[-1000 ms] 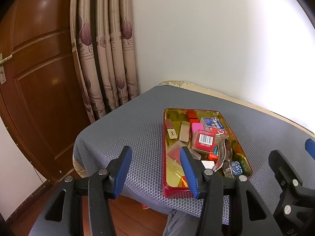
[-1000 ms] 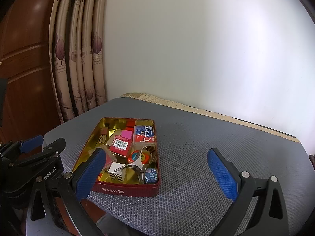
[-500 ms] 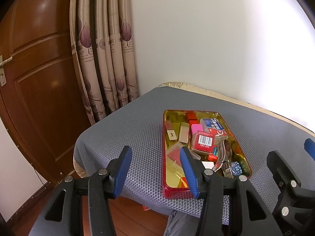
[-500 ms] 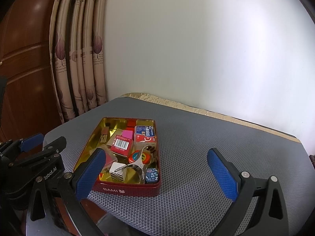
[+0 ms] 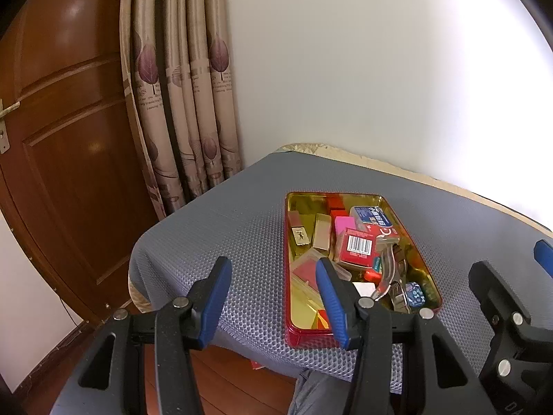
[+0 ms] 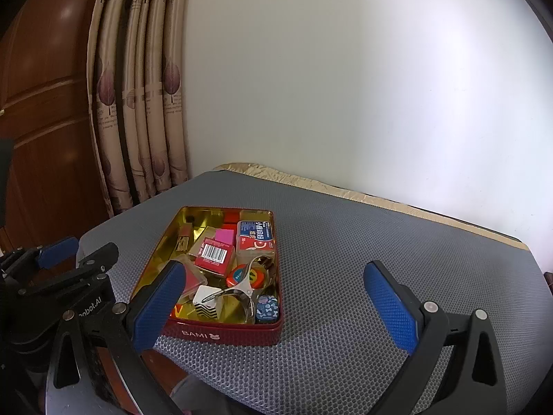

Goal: Organize rigid objects

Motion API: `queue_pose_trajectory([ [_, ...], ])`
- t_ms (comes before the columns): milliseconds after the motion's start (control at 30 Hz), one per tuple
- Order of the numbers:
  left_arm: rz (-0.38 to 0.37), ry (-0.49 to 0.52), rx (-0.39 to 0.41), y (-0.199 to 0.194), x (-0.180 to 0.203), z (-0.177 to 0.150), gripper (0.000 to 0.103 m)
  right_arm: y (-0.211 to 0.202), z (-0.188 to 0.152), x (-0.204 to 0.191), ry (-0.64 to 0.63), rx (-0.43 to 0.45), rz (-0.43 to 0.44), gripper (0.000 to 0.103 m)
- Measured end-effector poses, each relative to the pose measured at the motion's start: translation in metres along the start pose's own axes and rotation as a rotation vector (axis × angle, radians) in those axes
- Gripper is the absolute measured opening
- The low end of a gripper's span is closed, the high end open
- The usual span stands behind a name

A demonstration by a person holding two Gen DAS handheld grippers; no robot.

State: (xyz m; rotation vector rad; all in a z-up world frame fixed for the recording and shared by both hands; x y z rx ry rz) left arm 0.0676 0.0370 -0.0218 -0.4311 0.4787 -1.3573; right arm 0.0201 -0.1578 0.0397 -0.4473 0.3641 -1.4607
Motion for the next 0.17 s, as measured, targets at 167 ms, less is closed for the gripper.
queue_pose_trajectory([
  [167,0.009,0.015,-0.016,0.0025,0.0010,-0.0014,0.053,-0.0007,0.0002,-0.0002,-0.012,-0.002,0.005,0.102],
])
Point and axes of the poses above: each gripper's, at about its wrist camera, not at the fingertips, and y roughly the way its jaws point, x to its right, z to its top, the point moved 7 cm from there along y, roughly the way its jaws point, and after that the axes turned 4 degrees about z, right-handed, at the moved point
